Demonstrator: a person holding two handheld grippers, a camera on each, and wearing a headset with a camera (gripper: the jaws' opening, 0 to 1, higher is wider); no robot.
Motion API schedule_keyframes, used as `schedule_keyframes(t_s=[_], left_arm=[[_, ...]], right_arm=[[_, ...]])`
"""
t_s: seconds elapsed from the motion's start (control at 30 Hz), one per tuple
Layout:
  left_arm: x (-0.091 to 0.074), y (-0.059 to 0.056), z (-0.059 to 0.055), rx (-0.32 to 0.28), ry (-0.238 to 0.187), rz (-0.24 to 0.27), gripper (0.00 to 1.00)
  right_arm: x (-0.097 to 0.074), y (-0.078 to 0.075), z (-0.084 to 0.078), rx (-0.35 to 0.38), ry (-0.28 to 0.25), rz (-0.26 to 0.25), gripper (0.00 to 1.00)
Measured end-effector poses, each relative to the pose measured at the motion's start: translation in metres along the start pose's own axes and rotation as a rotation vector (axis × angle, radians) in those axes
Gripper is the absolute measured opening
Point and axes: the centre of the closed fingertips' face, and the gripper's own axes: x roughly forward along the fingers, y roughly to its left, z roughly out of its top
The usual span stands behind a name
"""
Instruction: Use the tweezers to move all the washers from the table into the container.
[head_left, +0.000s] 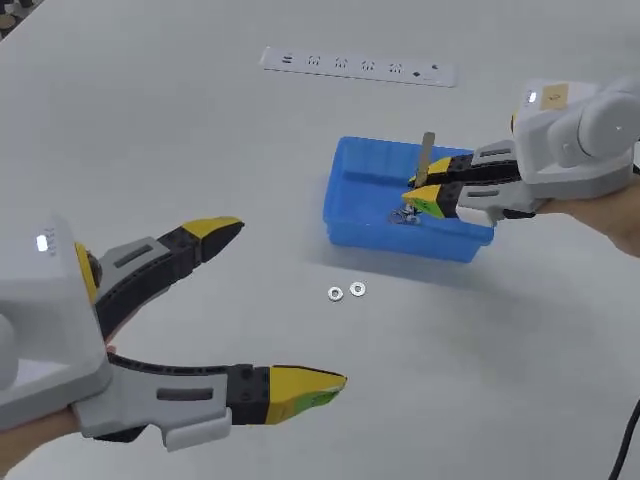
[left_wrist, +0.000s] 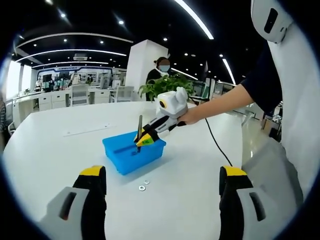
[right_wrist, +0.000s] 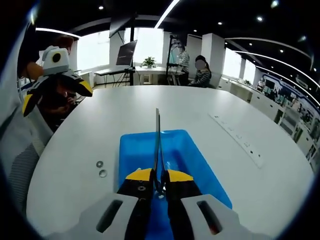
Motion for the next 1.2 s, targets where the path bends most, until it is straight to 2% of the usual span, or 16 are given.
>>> schedule_keyframes(t_s=[0.1,0.3,0.53,0.73,0.87,0.97,1.07,1.13,1.2], left_arm=[[0.0,-0.001,-0.003,0.001,0.016,-0.002,0.99],[-0.003,-0.001,-0.006,-0.01,0.023,0.0,0.99],[-0.003,0.0,-0.005,-0.009,0.021,0.005,0.99],[0.001,0.007,-0.008,-0.002,0.036,0.021,0.98],[0.01,0.016,0.0,0.019,0.022,0.009,0.96],[0.024,0.029,0.009,0.059,0.022,-0.002,0.93],[0.044,0.044,0.03,0.078,-0.023,-0.015,0.89],[0.058,0.051,0.04,0.087,-0.039,-0.027,0.86],[0.068,0.055,0.046,0.089,-0.039,-0.041,0.77]], right_arm=[[0.0,0.0,-0.001,0.012,-0.007,-0.003,0.1],[0.001,0.003,0.001,0.042,-0.027,0.003,0.1],[0.002,0.005,0.004,0.022,-0.037,0.002,0.09],[0.002,0.002,0.01,0.003,-0.047,-0.01,0.08],[0.0,-0.002,0.015,-0.004,-0.053,-0.023,0.07],[-0.001,-0.001,0.015,-0.019,-0.041,-0.02,0.07],[-0.002,0.0,0.015,-0.029,-0.032,-0.015,0.07],[-0.003,0.001,0.015,-0.028,-0.026,-0.011,0.07],[-0.004,0.001,0.015,-0.026,-0.025,-0.013,0.07]])
